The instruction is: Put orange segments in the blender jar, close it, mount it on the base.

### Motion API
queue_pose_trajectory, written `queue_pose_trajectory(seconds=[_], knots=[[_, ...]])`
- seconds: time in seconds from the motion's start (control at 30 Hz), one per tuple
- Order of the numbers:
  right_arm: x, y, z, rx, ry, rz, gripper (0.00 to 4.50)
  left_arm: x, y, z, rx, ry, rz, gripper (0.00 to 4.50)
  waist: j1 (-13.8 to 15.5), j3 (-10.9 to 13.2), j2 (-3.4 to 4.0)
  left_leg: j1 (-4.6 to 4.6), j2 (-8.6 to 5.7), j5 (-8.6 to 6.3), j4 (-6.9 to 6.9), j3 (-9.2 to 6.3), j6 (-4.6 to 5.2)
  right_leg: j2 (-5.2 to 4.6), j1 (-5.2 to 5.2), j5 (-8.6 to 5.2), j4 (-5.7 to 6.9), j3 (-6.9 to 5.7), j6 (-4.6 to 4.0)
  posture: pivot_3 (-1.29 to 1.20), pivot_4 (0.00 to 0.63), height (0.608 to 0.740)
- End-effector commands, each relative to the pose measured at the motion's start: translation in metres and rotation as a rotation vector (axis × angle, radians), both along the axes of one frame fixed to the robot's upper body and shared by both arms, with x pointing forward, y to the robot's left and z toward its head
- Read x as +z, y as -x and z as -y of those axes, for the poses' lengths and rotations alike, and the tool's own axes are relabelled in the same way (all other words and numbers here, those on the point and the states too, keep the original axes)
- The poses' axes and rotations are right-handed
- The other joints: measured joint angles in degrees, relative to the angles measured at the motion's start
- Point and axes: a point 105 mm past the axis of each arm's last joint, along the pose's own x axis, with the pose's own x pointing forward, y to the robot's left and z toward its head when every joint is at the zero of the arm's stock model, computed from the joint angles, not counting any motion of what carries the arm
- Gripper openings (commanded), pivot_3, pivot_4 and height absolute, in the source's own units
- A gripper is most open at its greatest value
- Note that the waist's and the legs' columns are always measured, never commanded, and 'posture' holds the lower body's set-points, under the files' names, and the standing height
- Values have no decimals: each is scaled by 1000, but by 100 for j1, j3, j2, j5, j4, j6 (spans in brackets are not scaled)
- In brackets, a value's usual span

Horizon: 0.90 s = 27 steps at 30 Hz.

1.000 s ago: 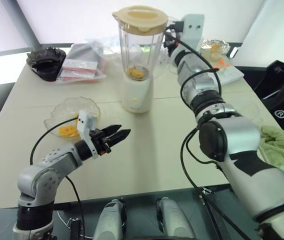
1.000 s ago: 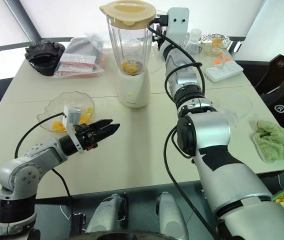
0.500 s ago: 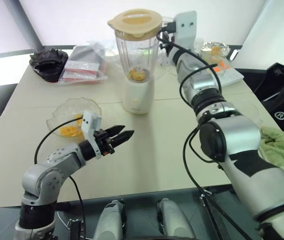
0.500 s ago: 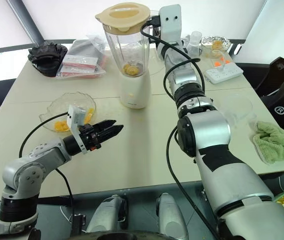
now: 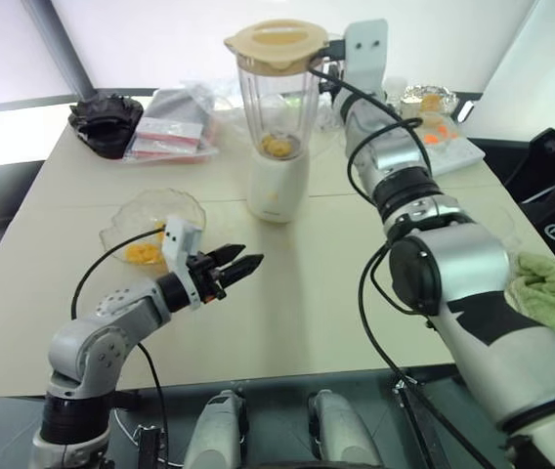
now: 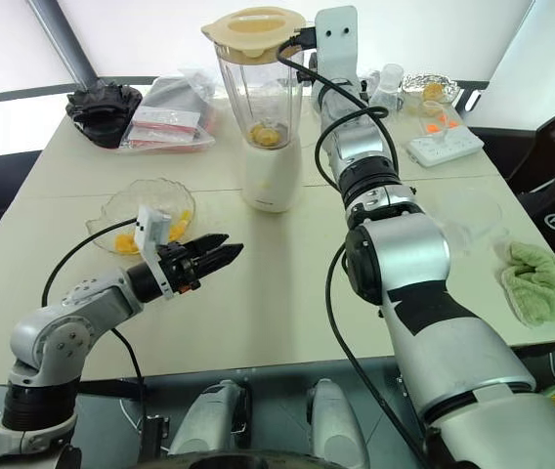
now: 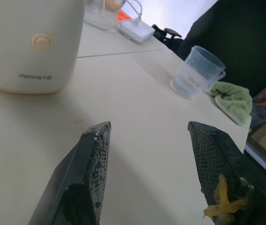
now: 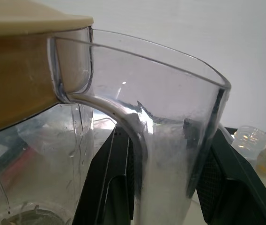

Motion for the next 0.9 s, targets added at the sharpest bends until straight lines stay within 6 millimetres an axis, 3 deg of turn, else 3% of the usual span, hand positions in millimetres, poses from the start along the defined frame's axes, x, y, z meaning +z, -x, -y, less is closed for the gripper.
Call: queue_pose_trajectory(seconds=[0.03, 0.3, 0.4, 0.53, 0.9], knots=[[-7, 0, 14, -96, 42, -15, 1307, 10, -2, 1, -7, 6, 49, 2701, 4, 0, 0, 0, 0, 0, 0, 0, 0, -1, 0, 0, 0, 0, 0, 0, 150, 740], [-9, 4, 12, -81, 2, -3, 1307, 9, -4, 2, -13, 6, 48, 2701, 11, 0, 0, 0, 1, 0, -1, -1, 0, -2, 0, -1, -1, 0, -1, 0, 150, 740], [-19, 5, 14, -59, -29, -22, 2473, 9, -3, 3, -21, 7, 46, 2774, 5, -3, -6, 0, 2, 0, -1, -1, 0, -2, 0, -1, -2, 0, -2, 0, 150, 740], [-21, 7, 16, -61, -28, -25, 4443, 8, -4, 4, -26, 6, 43, 2774, -69, 4, 3, -6, 3, 0, -8, 7, 1, -2, -12, 0, -6, 4, -1, 0, 150, 740], [-16, 16, 21, -52, -61, 1, 4443, 6, -6, 7, -40, 5, 38, 2774, -131, 5, 5, -44, 4, 0, -10, 7, 3, 17, -43, 1, -2, -6, 4, 0, 150, 740]])
